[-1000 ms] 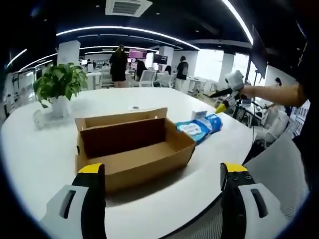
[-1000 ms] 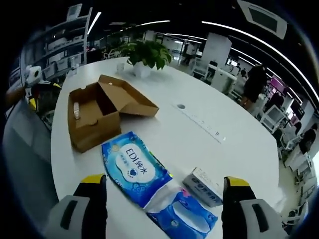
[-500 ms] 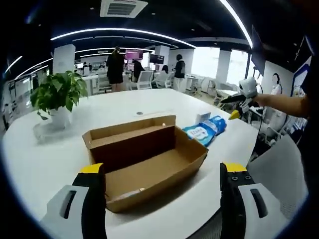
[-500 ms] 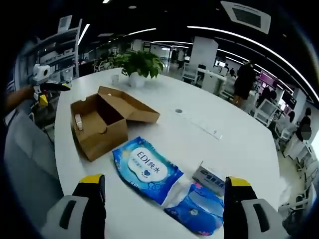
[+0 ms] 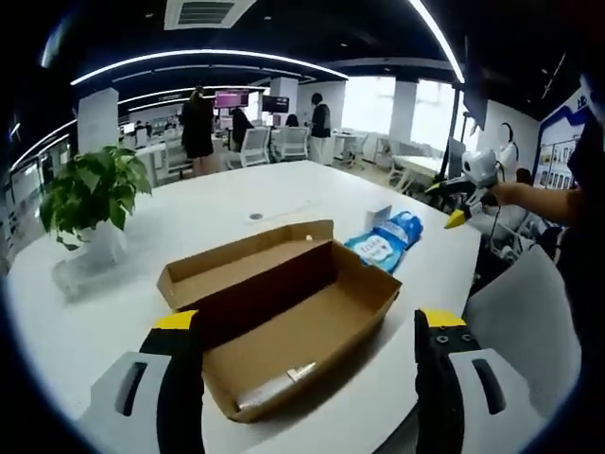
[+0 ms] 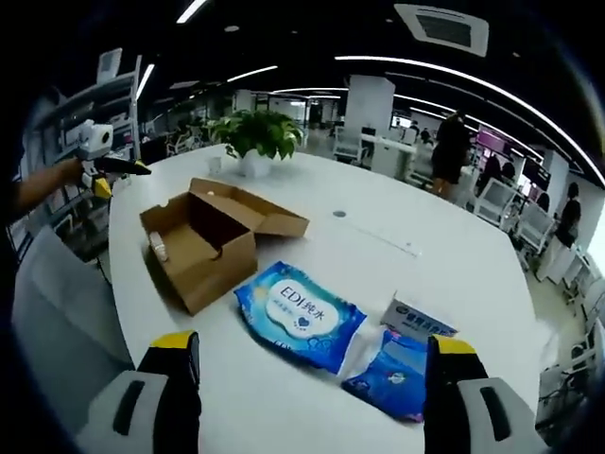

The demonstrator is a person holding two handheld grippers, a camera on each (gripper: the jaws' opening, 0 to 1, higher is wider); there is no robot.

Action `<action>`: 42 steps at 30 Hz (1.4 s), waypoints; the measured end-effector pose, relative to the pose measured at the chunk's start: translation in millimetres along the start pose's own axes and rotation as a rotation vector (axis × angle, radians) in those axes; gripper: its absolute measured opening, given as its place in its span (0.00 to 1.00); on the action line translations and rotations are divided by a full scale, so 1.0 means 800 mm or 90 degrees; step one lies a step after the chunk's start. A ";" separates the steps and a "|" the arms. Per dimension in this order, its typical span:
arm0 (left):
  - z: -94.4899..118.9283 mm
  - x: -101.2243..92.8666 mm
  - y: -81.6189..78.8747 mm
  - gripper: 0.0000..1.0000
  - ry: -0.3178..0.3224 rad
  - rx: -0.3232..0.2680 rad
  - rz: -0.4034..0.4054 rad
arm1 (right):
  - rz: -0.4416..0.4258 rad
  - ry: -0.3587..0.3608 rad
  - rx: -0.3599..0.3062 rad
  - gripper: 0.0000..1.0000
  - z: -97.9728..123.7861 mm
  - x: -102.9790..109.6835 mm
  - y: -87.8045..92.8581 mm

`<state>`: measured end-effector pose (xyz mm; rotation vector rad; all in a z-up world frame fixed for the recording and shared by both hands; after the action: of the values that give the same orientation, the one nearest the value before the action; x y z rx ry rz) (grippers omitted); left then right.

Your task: Operate the shoe box by opening the lid, removing the specified soft item, and placing it in the target area until the item is outside and the box remains undamaged.

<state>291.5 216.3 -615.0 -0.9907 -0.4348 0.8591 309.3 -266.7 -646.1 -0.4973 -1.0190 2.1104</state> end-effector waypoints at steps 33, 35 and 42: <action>-0.092 0.035 -0.002 0.78 0.128 0.224 -0.140 | -0.054 -0.010 -0.022 0.99 0.019 0.077 0.038; -0.099 0.038 0.001 0.79 0.138 0.239 -0.145 | -0.057 -0.011 -0.019 0.99 0.019 0.083 0.040; -0.117 0.043 0.009 0.76 0.184 0.287 -0.149 | -0.064 -0.018 -0.015 0.99 0.020 0.094 0.045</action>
<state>372.1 195.0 -670.0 -0.6161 -0.0967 0.5558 234.1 -233.5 -667.1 -0.4211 -1.0644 2.0234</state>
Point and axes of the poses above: the point that each gripper's makers call its tool centre point, and the gripper's own axes: z roughly backward along the fingers, x roughly to its left, y roughly out of its underside, the point moved 10 cm from there along z, roughly backward along the fingers, and after that the axes turned 4 degrees about -y, right-handed, at the moved point
